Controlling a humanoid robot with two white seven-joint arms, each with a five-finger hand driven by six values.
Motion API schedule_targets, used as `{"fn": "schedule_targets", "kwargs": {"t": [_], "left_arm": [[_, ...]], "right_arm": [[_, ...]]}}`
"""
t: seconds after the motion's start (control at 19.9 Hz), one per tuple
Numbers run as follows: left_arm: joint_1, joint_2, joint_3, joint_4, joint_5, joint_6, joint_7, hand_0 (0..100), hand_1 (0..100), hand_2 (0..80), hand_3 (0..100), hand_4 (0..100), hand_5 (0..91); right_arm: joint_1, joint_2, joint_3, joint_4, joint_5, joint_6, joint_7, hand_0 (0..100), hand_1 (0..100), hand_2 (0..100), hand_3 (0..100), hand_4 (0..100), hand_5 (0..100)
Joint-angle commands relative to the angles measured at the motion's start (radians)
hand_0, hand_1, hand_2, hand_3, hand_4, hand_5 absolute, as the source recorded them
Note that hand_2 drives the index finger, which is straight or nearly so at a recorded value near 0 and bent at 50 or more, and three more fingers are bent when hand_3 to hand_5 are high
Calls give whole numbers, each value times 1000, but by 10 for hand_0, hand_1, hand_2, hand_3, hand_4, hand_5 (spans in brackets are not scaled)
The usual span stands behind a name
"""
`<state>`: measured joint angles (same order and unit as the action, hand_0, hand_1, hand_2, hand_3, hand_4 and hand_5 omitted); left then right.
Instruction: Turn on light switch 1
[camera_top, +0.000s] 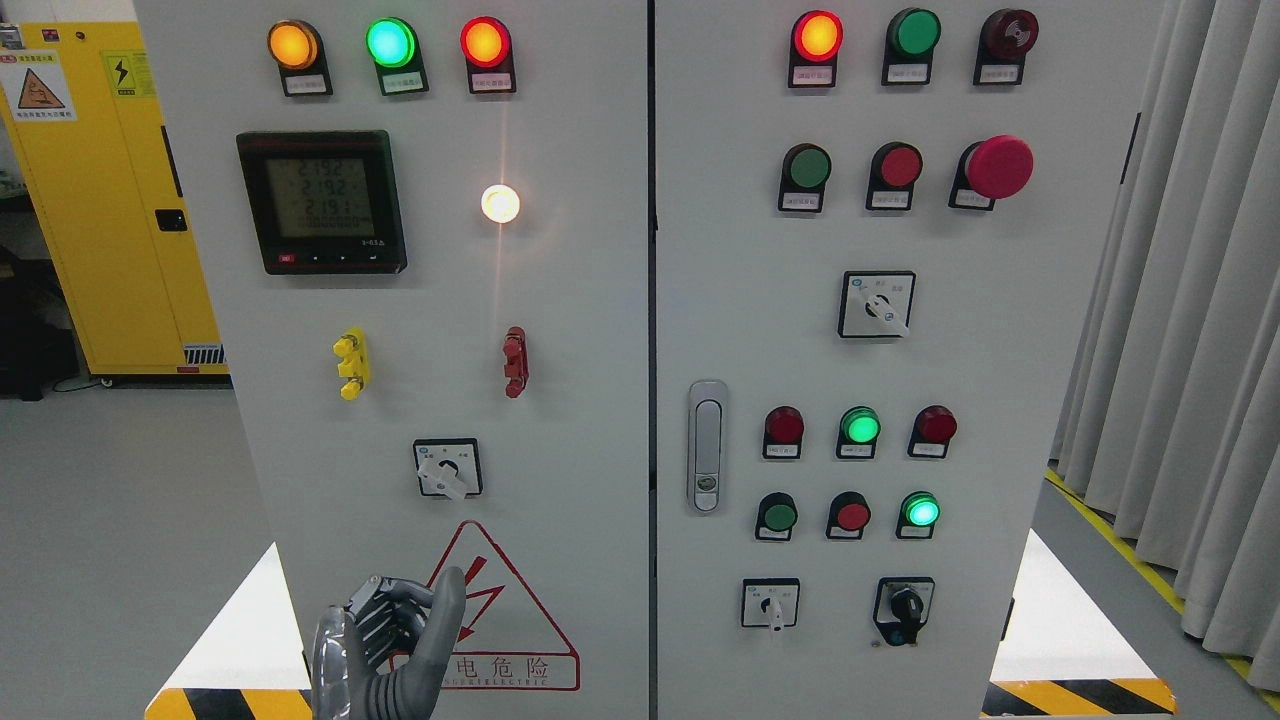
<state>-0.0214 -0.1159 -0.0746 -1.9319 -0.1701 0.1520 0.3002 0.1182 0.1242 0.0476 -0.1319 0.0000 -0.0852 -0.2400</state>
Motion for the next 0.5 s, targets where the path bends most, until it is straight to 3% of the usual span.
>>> {"fn": "schedule_targets", "kwargs": {"t": [0.0,0.25,0.3,0.35,0.45], "left_arm": [[234,57,71,45,40,-98,-47,27,432,584,849,932,820],[320,91,151,307,144,-259,-139,0,422,543,809,867,668],[330,96,165,374,153,-297,-163,0,416,493,718,785,549],[334,99,177,446,153,-339,-183,0,413,469,672,748,496],[347,105,191,589,153,-414,-204,0,412,456,657,726,473]], "right_arm": [[0,0,0,0,-29,1,1,0,500,40,0,0,0],[0,0,0,0,-29,1,1,0,500,40,0,0,0],[0,0,0,0,-29,1,1,0,500,40,0,0,0],[0,0,0,0,-29,1,1,0,500,40,0,0,0],[0,0,0,0,-29,1,1,0,500,40,0,0,0]]}}
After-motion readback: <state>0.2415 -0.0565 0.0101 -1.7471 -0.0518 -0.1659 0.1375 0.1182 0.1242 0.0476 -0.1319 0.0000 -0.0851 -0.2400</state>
